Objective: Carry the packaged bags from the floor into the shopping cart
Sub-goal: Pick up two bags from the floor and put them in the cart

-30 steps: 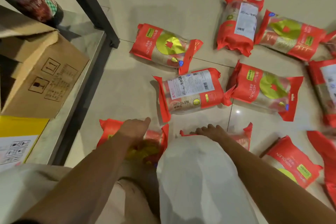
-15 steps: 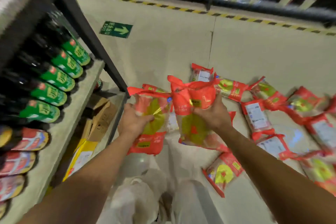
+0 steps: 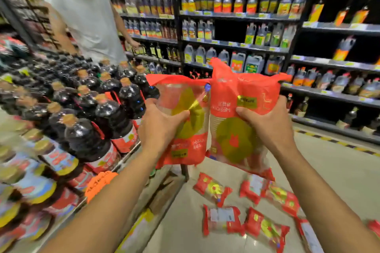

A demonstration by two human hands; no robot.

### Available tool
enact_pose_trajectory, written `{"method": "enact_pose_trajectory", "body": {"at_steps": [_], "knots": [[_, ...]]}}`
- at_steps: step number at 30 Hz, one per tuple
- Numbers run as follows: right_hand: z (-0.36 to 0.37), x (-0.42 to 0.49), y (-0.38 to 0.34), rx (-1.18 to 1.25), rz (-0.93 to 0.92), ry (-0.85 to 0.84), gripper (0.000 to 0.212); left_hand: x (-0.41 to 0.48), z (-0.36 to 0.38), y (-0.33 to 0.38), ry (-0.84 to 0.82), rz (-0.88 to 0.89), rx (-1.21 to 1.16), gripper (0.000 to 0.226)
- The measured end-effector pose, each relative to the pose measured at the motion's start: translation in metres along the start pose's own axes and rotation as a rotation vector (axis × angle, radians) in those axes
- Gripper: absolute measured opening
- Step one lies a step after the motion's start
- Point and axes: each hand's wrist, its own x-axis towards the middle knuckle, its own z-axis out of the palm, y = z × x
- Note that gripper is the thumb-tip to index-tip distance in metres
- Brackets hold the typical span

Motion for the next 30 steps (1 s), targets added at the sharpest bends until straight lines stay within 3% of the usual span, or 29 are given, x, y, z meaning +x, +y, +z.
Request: {"method": "enact_pose_trajectory", "body": {"at_steps": [5,13,18,25,30], "knots": [[0.043,-0.036,-0.083,0.116,-0.183,-0.155,0.084,-0.01,-0.12,-0.009,0.251,-0.035,-0.001,0.095],[0.151,-0.144,-0.177,0.281,-0.354,-0.519,0.083,-0.087,-0.294,-0.094,0.61,-0.222,0.024,0.082],[0.209,-0.249,-0.234,0.338,-0.495,-0.748,0.094,-0.168,-0.396,-0.146,0.833,-0.355,0.105,0.078],[0.256,-0.425,-0.288,0.388,-0.634,-1.087,0.08,-0.3,-0.519,-0.215,1.104,-0.533,0.16,0.093],[0.286,-0.549,-0.31,0.445,-0.71,-1.316,0.089,-0.402,-0.581,-0.249,1.278,-0.657,0.179,0.079]]}}
